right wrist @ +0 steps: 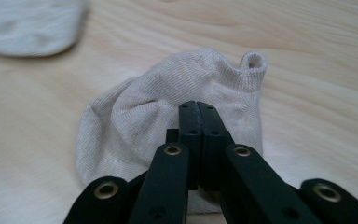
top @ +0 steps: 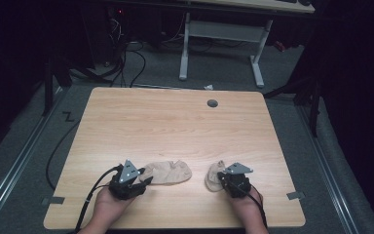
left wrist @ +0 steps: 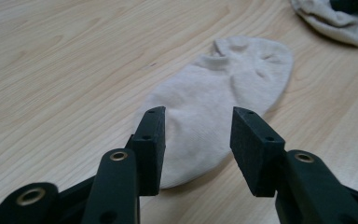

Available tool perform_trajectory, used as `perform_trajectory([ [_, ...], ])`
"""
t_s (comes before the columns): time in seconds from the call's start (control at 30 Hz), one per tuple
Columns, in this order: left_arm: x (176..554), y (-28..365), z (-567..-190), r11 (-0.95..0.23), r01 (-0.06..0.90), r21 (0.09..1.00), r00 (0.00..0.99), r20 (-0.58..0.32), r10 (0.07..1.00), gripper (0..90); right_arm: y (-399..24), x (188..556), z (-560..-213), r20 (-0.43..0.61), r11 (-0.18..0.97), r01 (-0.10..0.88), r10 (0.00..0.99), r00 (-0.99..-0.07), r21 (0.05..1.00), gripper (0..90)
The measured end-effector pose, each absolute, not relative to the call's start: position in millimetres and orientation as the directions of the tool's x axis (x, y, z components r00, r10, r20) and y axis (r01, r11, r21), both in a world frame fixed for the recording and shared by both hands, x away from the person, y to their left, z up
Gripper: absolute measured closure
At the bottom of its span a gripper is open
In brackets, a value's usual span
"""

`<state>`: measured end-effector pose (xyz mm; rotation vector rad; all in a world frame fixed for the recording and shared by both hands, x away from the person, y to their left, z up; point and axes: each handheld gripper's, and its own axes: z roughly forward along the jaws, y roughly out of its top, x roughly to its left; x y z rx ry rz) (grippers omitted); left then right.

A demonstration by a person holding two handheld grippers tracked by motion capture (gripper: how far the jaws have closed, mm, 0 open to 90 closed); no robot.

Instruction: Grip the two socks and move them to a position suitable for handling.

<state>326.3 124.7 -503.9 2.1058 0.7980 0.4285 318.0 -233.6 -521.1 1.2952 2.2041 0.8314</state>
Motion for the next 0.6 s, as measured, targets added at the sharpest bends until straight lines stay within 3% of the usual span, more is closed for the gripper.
perform_trajectory([
  [0.13, 323, 115, -506, -0.482, 0.382, 0.789, 0.762, 0.026, 0.647, 55.3, -207, 302, -520, -0.083, 0.449, 0.576, 0.832, -0.549, 0.683, 89.8],
  [0.6, 320, 113, -510, -0.49, 0.39, 0.78, 0.759, 0.03, 0.65, 55.6, -146, 296, -522, -0.099, 0.551, 0.478, 0.719, -0.688, 0.684, 88.6],
])
